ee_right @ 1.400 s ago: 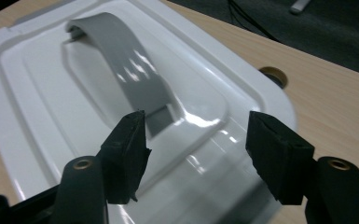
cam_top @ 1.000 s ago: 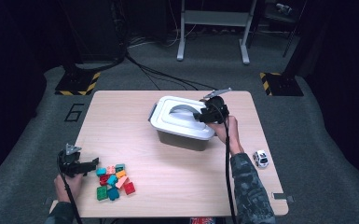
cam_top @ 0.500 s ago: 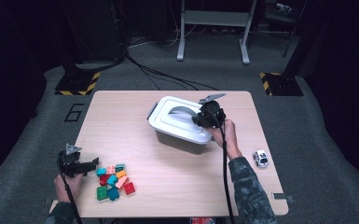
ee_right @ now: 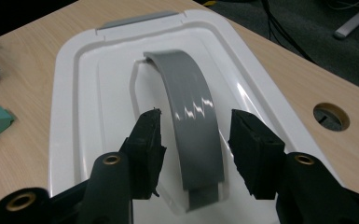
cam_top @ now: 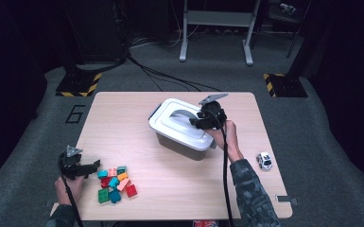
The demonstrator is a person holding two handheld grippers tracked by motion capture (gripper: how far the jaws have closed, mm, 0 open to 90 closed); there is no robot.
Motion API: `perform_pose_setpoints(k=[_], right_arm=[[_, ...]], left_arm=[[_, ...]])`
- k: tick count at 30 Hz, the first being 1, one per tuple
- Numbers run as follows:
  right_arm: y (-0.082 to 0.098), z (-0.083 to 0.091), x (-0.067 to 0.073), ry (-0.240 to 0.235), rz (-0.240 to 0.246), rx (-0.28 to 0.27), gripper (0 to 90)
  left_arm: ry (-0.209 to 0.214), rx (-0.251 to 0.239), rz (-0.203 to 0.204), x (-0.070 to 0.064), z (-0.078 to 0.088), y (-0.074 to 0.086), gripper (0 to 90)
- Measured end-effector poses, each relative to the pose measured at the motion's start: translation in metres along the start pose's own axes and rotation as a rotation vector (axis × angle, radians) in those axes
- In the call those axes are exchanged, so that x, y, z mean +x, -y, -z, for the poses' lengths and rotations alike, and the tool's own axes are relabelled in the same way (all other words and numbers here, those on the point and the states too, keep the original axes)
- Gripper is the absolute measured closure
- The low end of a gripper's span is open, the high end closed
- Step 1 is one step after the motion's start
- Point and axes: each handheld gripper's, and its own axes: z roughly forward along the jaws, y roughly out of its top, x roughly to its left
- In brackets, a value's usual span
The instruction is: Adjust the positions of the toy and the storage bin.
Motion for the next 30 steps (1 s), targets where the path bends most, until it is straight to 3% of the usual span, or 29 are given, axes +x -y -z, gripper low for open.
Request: perform_pose_setpoints(k=[6,10,11,15,19,24,30], right_arm=[[-0.024,-0.014,0.002,-0.043,0.069,0.016,52.2],[-0.030,-0.024,0.001,-0.055,0.094,0.051,59.7],[-0.030,-0.026,0.001,-0.040,0.095,0.057,61.0],[-0.027,-0.025,0.001,-0.058,0.068,0.049,62.8],[-0.026,-0.022,0.009,-0.048,0.073,0.063,65.6],[-0.025,-0.021,0.026,0.017,0.039,0.074,67.3],[-0.023,-0.020,0.038,0.053,-0.030,0.075,67.3]], left_arm=[[0.000,0.000,0.000,0.000,0.000,0.000,6.9],[0.000,0.000,-0.002,0.000,0.000,0.000,7.0],[-0.002,-0.008,0.000,0.000,0.000,0.000,7.1],[-0.001,-0.007,0.000,0.000,0.000,0.000,7.2],[0.000,-0.007,0.001,0.000,0.000,0.000,7.2],[0.001,-0.007,0.001,0.000,0.000,0.000,7.2],[-0.001,-0.010,0.001,0.000,-0.001,0.000,7.2]])
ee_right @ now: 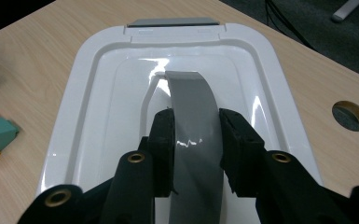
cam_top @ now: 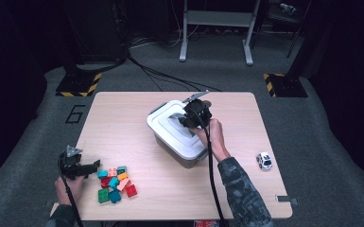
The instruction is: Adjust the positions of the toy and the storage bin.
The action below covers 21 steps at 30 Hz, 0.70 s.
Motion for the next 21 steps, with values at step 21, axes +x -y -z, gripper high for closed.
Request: perform_pose_setpoints(k=[21], right_arm=[[0.000,-0.012,0.013,0.005,-0.072,0.030,65.7]], left_arm=[[-0.002,0.001,0.001,0.000,0.000,0.000,7.1]])
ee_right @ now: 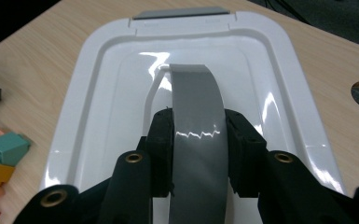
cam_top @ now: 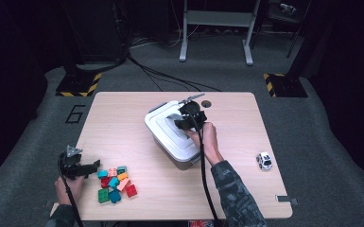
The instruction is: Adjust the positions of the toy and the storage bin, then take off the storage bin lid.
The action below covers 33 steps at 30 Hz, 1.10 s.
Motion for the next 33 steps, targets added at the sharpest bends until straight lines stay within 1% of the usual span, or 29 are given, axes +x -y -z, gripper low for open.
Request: perform_pose_setpoints(k=[1,2,3,4,5,6,8,11,12,13,14,15,19,21,23,25,26,27,28,29,32,33], right_arm=[[0.000,-0.001,0.001,-0.001,-0.005,-0.004,66.0],[0.000,-0.001,0.001,-0.003,-0.011,-0.009,66.3],[0.001,-0.001,0.002,-0.011,-0.016,-0.012,66.6],[0.001,-0.001,0.002,-0.021,-0.020,-0.017,66.8],[0.001,-0.001,0.003,-0.024,-0.028,-0.019,66.8],[0.001,-0.001,0.004,-0.023,-0.028,-0.020,66.9],[0.000,-0.001,0.007,-0.019,-0.043,-0.010,66.9],[0.001,-0.003,0.008,-0.038,-0.097,-0.019,67.0],[0.001,-0.003,0.008,-0.038,-0.103,-0.019,67.0],[0.002,-0.002,0.010,-0.040,-0.110,-0.018,67.0],[0.003,-0.001,0.011,-0.041,-0.116,-0.018,67.0],[0.004,0.001,0.015,-0.040,-0.116,-0.011,67.0],[0.012,0.008,0.028,-0.052,-0.114,0.001,67.0],[0.016,0.010,0.034,-0.045,-0.106,-0.008,67.0],[0.018,0.011,0.038,-0.044,-0.108,-0.015,67.0],[0.019,0.010,0.042,-0.034,-0.105,-0.031,67.0],[0.019,0.010,0.043,-0.032,-0.105,-0.038,66.9],[0.019,0.009,0.044,-0.024,-0.102,-0.038,66.9],[0.019,0.009,0.047,-0.019,-0.109,-0.036,66.9],[0.019,0.008,0.046,-0.014,-0.089,-0.044,67.0],[0.020,0.009,0.046,-0.020,-0.094,-0.050,66.9],[0.020,0.009,0.044,-0.017,-0.071,-0.057,66.8]], left_arm=[[0.005,0.005,-0.001,0.000,0.000,0.000,7.2],[0.003,-0.004,0.001,0.000,0.000,0.000,7.2],[0.004,0.002,0.000,0.000,0.000,0.000,7.2],[0.001,-0.005,0.002,0.000,0.000,0.000,7.2],[0.005,0.007,-0.001,0.000,0.000,0.000,7.2],[0.004,-0.002,0.001,0.000,0.000,0.000,7.2],[0.001,-0.005,0.001,0.000,0.000,0.000,7.2],[0.002,-0.003,0.002,0.000,0.000,0.000,7.2],[0.002,0.001,-0.004,0.000,0.000,0.000,7.3],[0.002,-0.003,0.002,0.000,0.000,0.000,7.3],[0.002,0.000,-0.003,0.000,0.000,0.000,7.3],[0.002,-0.004,0.002,0.000,0.000,0.000,7.3],[0.003,-0.005,-0.003,0.000,0.000,0.000,7.5],[0.003,0.000,-0.008,0.000,0.000,0.000,7.5],[0.002,0.000,-0.008,0.000,0.000,0.000,7.5],[0.002,0.000,-0.008,0.000,0.000,0.000,7.6],[0.004,0.006,-0.009,0.000,0.001,0.000,7.6],[0.004,0.005,-0.010,0.000,0.001,0.000,7.6],[0.004,0.005,-0.009,0.000,0.001,0.000,7.6],[0.004,0.005,-0.010,0.000,0.001,0.000,7.6],[0.004,0.005,-0.009,0.000,0.001,0.000,7.6],[0.003,-0.001,-0.007,0.000,0.000,0.000,7.6]])
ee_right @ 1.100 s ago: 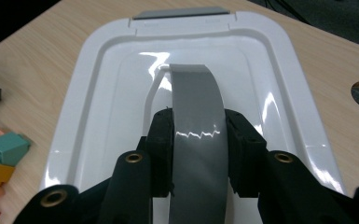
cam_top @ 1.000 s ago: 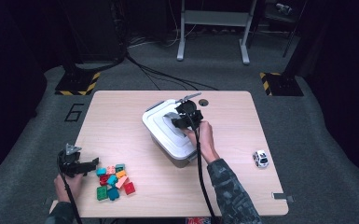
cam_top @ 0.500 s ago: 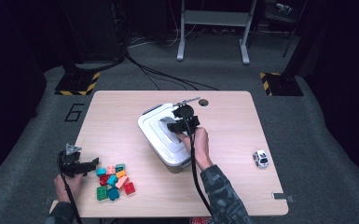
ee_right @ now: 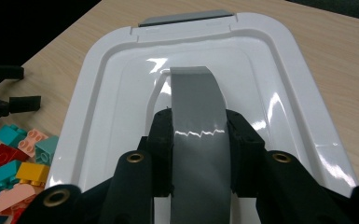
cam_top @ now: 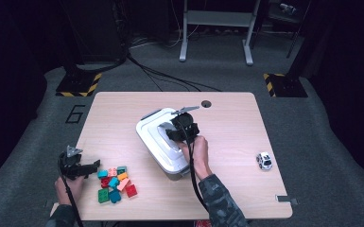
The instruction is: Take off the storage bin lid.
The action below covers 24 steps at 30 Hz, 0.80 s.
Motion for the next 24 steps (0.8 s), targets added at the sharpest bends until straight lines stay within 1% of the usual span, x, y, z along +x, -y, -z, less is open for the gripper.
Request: perform_pose_setpoints(k=[2,4,8,11,13,15,16,19,20,21,22,23,24], right_arm=[[0.000,0.001,0.000,-0.008,-0.005,-0.006,66.8],[0.000,0.003,-0.002,-0.013,0.010,-0.017,66.8],[-0.004,0.008,-0.003,-0.006,0.017,-0.030,66.8],[-0.008,0.012,-0.005,0.009,0.029,-0.039,66.9],[-0.011,0.017,-0.007,0.011,0.014,-0.042,66.9],[-0.013,0.021,-0.010,0.018,0.029,-0.052,66.8],[-0.015,0.024,-0.012,0.022,0.031,-0.056,66.8],[-0.018,0.031,-0.019,0.032,0.024,-0.069,66.8],[-0.019,0.033,-0.021,0.041,0.013,-0.073,66.8],[-0.020,0.036,-0.024,0.044,0.010,-0.079,66.8],[-0.021,0.039,-0.028,0.050,0.011,-0.084,66.8],[-0.021,0.041,-0.032,0.054,0.021,-0.087,66.8],[-0.022,0.044,-0.035,0.059,0.010,-0.088,66.8]], left_arm=[[0.001,0.006,-0.002,0.000,0.000,0.000,7.6],[0.000,0.001,0.000,0.000,0.000,0.000,7.6],[0.000,0.003,0.000,0.000,0.000,0.000,7.6],[0.000,0.003,-0.001,0.000,0.000,0.000,7.6],[0.000,0.003,0.000,0.000,0.000,0.000,7.6],[0.000,-0.003,0.005,0.000,0.000,0.000,7.6],[0.000,0.003,-0.002,0.000,0.000,0.000,7.6],[0.000,0.004,-0.001,0.000,0.000,0.000,7.6],[0.000,0.000,0.004,0.000,0.000,0.000,7.6],[0.000,0.005,-0.001,0.000,0.000,0.000,7.6],[0.000,0.001,0.004,0.000,0.000,0.000,7.6],[0.000,-0.001,0.006,0.000,0.000,0.000,7.6],[0.000,0.005,0.000,0.000,0.000,0.000,7.6]])
